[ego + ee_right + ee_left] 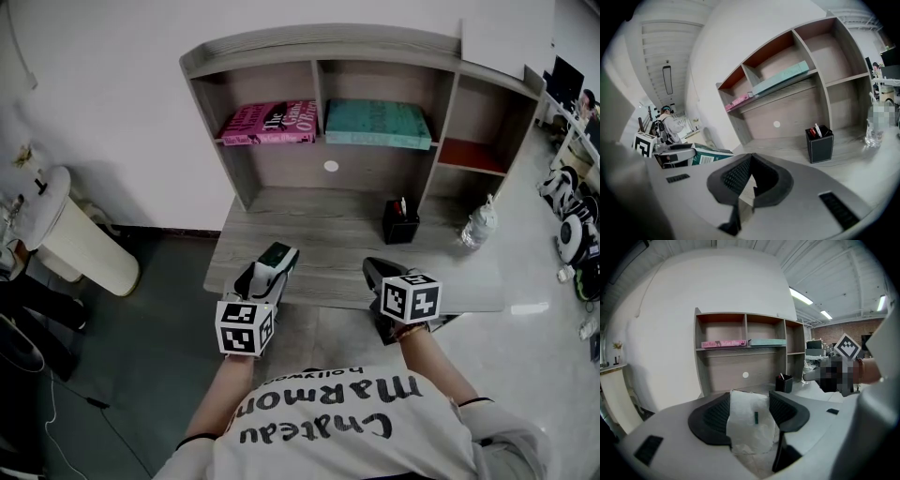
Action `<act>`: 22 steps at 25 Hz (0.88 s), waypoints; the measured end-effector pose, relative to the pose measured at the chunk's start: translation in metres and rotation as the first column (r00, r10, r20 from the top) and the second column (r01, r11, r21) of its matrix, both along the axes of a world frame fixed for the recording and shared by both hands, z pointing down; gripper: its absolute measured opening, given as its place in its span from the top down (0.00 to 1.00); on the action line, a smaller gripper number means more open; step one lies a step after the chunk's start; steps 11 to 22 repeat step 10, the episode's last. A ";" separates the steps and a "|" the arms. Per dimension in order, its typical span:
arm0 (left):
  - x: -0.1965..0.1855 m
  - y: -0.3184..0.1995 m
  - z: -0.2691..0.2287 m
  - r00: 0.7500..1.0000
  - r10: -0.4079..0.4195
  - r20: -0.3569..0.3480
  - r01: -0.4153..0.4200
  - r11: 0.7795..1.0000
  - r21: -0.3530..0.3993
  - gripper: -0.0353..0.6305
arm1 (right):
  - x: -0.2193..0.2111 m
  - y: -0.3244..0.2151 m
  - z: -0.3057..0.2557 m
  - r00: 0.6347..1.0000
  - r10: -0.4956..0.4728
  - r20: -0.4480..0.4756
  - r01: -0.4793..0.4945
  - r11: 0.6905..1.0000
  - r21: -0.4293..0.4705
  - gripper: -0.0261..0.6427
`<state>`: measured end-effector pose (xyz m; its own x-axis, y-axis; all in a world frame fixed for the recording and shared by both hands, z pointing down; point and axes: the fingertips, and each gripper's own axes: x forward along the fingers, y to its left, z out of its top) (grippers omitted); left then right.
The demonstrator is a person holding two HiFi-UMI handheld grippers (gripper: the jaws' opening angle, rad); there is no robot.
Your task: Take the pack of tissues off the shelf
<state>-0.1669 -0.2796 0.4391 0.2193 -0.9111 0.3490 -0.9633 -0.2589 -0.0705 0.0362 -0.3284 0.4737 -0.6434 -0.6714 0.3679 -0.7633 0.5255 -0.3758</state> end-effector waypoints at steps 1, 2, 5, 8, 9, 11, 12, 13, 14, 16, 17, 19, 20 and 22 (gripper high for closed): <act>0.000 0.001 -0.001 1.000 0.000 0.000 0.000 1.000 0.002 0.55 | 0.000 0.000 0.000 1.000 0.001 0.000 -0.001 1.000 0.001 0.95; -0.001 0.002 -0.001 1.000 0.000 0.002 0.000 1.000 0.005 0.55 | 0.000 0.001 0.000 1.000 0.003 -0.001 -0.003 1.000 0.003 0.95; -0.005 0.006 0.001 1.000 -0.007 0.012 0.006 1.000 0.008 0.55 | 0.001 0.001 0.001 1.000 0.014 0.002 -0.014 1.000 0.010 0.95; -0.011 0.011 0.003 1.000 -0.019 0.012 0.019 1.000 0.003 0.55 | 0.000 0.002 0.001 1.000 0.023 -0.003 -0.023 1.000 0.012 0.95; -0.013 0.012 0.004 1.000 -0.023 0.011 0.023 1.000 0.002 0.55 | 0.000 0.003 0.002 1.000 0.025 -0.005 -0.025 1.000 0.011 0.95; -0.015 0.014 0.004 1.000 -0.026 0.009 0.026 1.000 0.001 0.55 | -0.001 0.003 0.002 1.000 0.027 -0.007 -0.026 1.000 0.010 0.95; -0.015 0.014 0.004 1.000 -0.026 0.009 0.026 1.000 0.001 0.55 | -0.001 0.003 0.002 1.000 0.027 -0.007 -0.026 1.000 0.010 0.95; -0.015 0.014 0.004 1.000 -0.026 0.009 0.026 1.000 0.001 0.55 | -0.001 0.003 0.002 1.000 0.027 -0.007 -0.026 1.000 0.010 0.95; -0.015 0.014 0.004 1.000 -0.026 0.009 0.026 1.000 0.001 0.55 | -0.001 0.003 0.002 1.000 0.027 -0.007 -0.026 1.000 0.010 0.95; -0.015 0.014 0.004 1.000 -0.026 0.009 0.026 1.000 0.001 0.55 | -0.001 0.003 0.002 1.000 0.027 -0.007 -0.026 1.000 0.010 0.95; -0.015 0.014 0.004 1.000 -0.026 0.009 0.026 1.000 0.001 0.55 | -0.001 0.003 0.002 1.000 0.027 -0.007 -0.026 1.000 0.010 0.95; -0.015 0.014 0.004 1.000 -0.026 0.009 0.026 1.000 0.001 0.55 | -0.001 0.003 0.002 1.000 0.027 -0.007 -0.026 1.000 0.010 0.95; -0.015 0.014 0.004 1.000 -0.026 0.009 0.026 1.000 0.001 0.55 | -0.001 0.003 0.002 1.000 0.027 -0.007 -0.026 1.000 0.010 0.95; -0.015 0.014 0.004 1.000 -0.026 0.009 0.026 1.000 0.001 0.55 | -0.001 0.003 0.002 1.000 0.027 -0.007 -0.026 1.000 0.010 0.95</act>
